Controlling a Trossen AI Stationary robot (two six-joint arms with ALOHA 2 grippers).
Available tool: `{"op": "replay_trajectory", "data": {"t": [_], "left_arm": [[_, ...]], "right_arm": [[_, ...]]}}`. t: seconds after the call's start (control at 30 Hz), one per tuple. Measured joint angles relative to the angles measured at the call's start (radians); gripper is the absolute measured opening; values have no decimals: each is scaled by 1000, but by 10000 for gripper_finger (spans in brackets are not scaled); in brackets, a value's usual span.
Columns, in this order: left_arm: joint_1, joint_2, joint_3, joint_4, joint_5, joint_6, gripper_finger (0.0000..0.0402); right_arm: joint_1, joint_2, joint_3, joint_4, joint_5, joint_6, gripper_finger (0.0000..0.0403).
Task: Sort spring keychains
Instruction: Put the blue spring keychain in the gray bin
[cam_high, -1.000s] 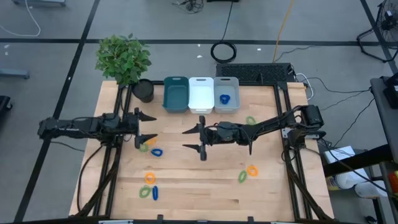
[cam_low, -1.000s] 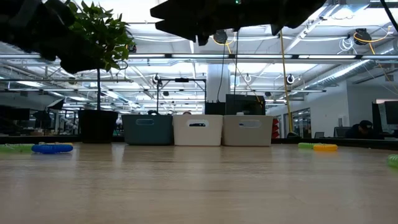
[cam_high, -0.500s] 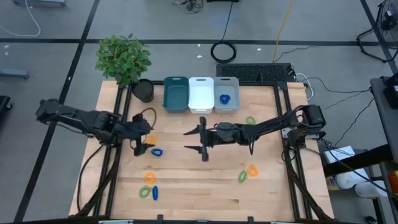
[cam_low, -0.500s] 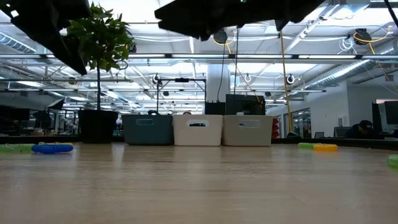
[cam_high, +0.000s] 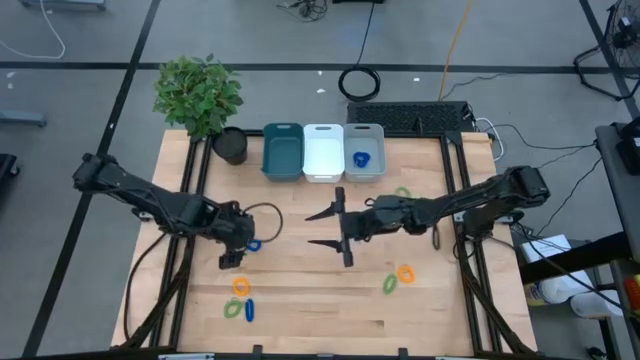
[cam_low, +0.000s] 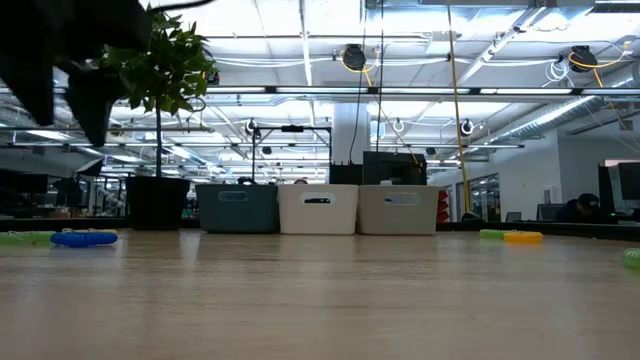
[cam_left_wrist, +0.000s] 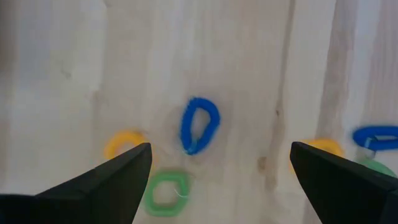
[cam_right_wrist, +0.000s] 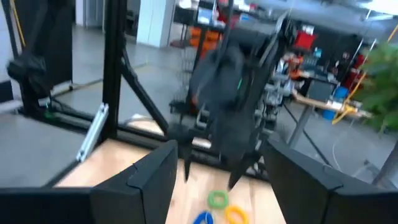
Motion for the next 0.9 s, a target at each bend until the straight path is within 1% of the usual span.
{"op": "replay_trajectory", "data": {"t": [0.1, 0.2, 0.4, 0.67, 0.83, 0.9], "left_arm": [[-15, 53, 0, 1, 44, -31, 392], [-25, 103, 0, 15, 49, -31, 392], [-32, 206, 0, 100, 55, 56, 392], [-5, 324, 0, 109, 69, 100, 392], [10, 380, 0, 122, 129, 132, 392], [12, 402, 0, 134, 135, 138, 392]], "right_arm": [[14, -46, 0, 0, -3, -18, 224], [26, -86, 0, -3, -4, -39, 224], [54, -147, 0, -9, -4, -55, 224], [88, -177, 0, -51, -5, -56, 224], [106, -177, 0, -58, -5, -56, 224], [111, -177, 0, -61, -5, -56, 224]]}}
